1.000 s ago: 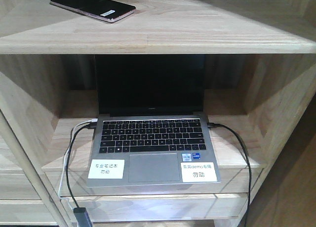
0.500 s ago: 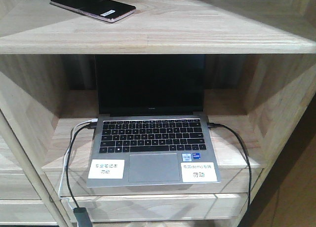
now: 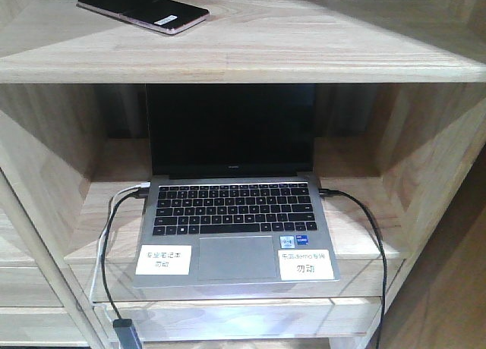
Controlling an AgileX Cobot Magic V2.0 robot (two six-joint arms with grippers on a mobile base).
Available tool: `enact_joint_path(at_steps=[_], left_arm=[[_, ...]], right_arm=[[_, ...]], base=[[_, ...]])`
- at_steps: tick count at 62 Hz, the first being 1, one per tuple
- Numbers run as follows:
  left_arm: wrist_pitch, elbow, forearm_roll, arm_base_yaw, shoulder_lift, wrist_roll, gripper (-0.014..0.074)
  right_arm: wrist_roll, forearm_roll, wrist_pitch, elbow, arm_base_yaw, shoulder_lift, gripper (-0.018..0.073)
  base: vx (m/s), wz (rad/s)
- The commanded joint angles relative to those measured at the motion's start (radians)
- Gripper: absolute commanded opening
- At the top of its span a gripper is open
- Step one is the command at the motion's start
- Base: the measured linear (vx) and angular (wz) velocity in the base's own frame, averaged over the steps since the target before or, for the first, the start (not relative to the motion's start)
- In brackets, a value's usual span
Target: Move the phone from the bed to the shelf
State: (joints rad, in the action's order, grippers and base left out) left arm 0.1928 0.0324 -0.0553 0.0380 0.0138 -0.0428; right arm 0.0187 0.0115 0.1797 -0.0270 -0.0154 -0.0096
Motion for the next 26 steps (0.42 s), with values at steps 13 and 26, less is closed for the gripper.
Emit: enact_joint_path(at_steps=[13,26], left_arm=[[-0.071,-0.026,0.005,0.0,0.011,0.004,0.0001],[-0.071,-0.026,0.005,0.0,0.011,0.004,0.0001]], right_arm=[[0.002,-0.005,-0.079,-0.009,-0.008,-0.012,-0.0003],[0.002,-0.005,-0.079,-0.009,-0.008,-0.012,-0.0003]], base=[[0.0,0.0],[0.0,0.0]])
